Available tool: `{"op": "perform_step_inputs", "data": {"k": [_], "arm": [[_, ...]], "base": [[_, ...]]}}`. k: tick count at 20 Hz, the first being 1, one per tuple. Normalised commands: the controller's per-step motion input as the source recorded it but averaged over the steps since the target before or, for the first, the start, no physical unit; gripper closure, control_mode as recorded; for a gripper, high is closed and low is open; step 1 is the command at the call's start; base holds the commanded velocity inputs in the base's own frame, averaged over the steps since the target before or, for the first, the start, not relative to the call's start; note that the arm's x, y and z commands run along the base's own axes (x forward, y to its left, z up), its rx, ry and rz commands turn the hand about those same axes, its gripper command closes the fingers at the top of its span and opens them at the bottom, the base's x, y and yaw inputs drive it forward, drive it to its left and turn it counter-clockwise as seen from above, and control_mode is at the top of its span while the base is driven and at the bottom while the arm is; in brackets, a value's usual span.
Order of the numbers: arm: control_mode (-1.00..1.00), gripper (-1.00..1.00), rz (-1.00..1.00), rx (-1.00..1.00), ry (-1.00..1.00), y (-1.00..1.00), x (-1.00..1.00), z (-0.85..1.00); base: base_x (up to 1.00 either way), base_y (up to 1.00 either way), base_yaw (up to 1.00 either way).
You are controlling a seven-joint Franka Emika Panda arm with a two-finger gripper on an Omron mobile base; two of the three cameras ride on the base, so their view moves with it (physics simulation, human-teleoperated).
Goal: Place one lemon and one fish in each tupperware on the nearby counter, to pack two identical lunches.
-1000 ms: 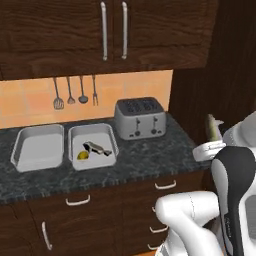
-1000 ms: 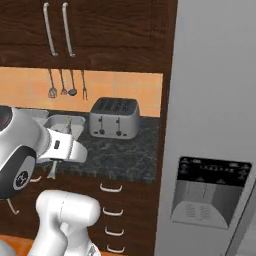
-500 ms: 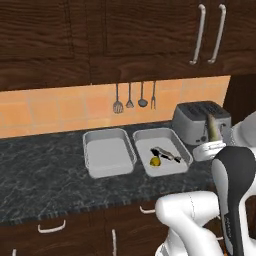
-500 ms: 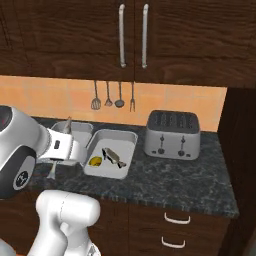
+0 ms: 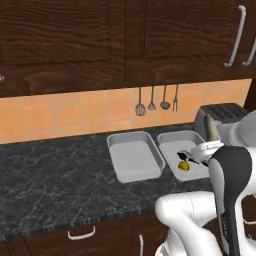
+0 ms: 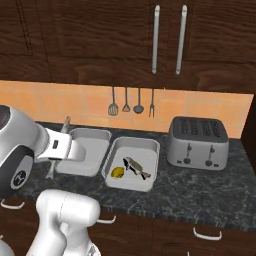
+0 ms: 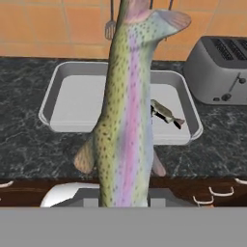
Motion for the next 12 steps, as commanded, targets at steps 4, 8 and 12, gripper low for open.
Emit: {"op": "perform_step_inputs", "data": {"k": [4,8,12], "arm": [[-1.00,1.00,0.00,-0.04,0.10,0.50,0.20,-0.37],[-1.00,1.00,0.01,0.00,0.20,0.79,0.42,-0.61],[-1.00,1.00,0.05,0.00,0.22,0.66,0.49,-0.56]], "base": [[0.18,0.50,0.00],[0.00,0.00,0.00],[0.00,0.00,0.00]]}}
